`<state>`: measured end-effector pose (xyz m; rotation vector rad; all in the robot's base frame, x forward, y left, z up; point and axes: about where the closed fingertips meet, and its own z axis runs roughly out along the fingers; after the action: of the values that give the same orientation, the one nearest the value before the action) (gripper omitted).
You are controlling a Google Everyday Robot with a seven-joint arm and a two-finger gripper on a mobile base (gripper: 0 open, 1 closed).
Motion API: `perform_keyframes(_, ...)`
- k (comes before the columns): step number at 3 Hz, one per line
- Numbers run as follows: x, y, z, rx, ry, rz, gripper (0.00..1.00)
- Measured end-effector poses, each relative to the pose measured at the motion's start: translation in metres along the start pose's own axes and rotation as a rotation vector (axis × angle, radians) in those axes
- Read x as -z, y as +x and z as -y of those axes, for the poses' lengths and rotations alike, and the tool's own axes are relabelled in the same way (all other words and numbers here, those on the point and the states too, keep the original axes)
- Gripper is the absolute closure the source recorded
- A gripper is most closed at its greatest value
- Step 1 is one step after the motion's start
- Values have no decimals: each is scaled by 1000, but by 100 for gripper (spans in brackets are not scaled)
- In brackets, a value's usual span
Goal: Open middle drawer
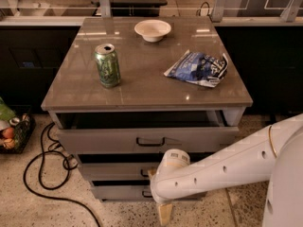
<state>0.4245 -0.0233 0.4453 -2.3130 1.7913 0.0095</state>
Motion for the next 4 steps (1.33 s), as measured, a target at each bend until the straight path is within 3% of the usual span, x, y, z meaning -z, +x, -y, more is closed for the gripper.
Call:
perform_keyframes(2, -10, -17, 13, 1, -8, 43, 0)
perform_keyframes(4, -20, -14, 18, -3, -8, -17, 0)
